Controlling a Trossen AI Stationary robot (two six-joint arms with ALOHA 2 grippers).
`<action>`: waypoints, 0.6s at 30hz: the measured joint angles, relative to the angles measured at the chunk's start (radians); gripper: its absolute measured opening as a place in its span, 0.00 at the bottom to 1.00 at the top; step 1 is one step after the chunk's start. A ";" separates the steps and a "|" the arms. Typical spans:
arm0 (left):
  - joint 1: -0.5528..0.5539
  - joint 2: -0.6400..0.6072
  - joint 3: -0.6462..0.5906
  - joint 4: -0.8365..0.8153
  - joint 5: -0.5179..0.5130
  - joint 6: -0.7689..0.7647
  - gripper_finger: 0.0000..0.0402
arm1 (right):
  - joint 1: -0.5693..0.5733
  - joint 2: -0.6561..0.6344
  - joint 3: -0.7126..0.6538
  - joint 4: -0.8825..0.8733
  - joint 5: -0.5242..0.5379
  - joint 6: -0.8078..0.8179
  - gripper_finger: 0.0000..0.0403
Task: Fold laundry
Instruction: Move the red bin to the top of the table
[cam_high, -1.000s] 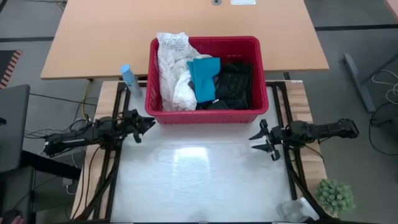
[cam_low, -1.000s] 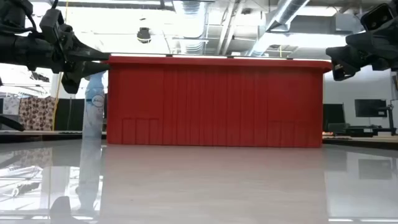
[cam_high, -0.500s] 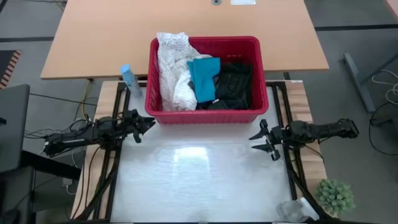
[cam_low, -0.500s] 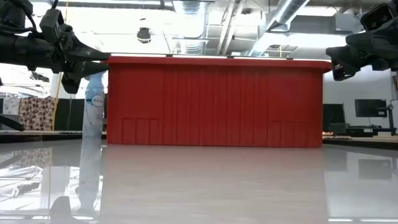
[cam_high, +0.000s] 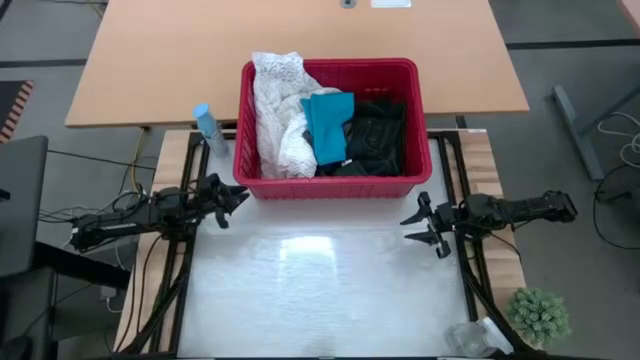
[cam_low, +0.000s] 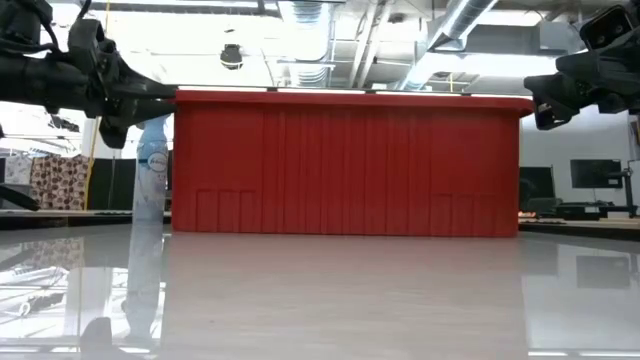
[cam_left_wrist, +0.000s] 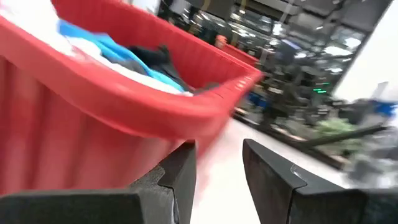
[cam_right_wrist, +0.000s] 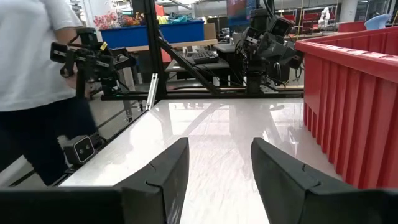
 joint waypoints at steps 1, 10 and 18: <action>0.000 0.000 0.000 0.002 -0.012 0.032 0.30 | 0.000 0.000 0.000 0.000 0.000 0.000 0.49; 0.000 0.001 0.000 0.003 -0.016 0.062 0.30 | 0.000 0.000 0.000 0.000 0.000 0.000 0.49; 0.000 0.001 0.000 0.003 0.000 -0.020 0.30 | 0.000 0.000 0.000 0.000 0.000 0.000 0.49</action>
